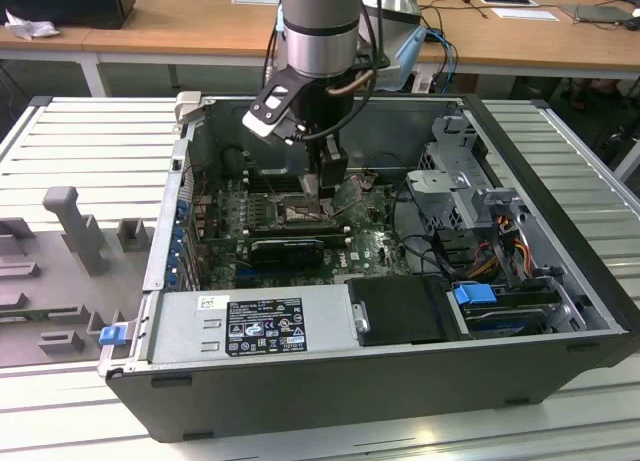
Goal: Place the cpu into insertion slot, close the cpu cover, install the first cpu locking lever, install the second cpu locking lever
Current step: 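Place the cpu into insertion slot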
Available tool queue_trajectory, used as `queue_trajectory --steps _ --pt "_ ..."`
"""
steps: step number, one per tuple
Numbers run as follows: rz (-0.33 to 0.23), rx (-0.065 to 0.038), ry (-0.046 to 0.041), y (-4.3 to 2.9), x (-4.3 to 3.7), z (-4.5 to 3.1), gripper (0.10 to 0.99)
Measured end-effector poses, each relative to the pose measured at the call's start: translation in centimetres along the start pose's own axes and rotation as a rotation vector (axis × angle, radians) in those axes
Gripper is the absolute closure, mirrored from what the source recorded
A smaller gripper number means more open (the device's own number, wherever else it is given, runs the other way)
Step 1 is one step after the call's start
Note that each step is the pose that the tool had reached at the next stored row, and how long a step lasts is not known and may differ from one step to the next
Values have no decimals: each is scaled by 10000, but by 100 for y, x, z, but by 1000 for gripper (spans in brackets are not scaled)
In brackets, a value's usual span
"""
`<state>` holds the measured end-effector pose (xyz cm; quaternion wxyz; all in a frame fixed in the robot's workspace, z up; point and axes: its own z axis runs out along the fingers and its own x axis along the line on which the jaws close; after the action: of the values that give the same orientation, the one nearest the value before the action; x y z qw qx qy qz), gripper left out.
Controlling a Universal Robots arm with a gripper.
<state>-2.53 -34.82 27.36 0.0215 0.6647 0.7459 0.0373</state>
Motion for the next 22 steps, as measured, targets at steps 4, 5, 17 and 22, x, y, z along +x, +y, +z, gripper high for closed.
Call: queue_trajectory --steps 4,5,17,22 --pt "675 -11 -57 -5 0 51 557" --pt "779 -13 -66 -6 0 61 557" --pt "981 -17 -83 -170 140 208 557" --pt "981 -11 -56 -172 176 279 557"
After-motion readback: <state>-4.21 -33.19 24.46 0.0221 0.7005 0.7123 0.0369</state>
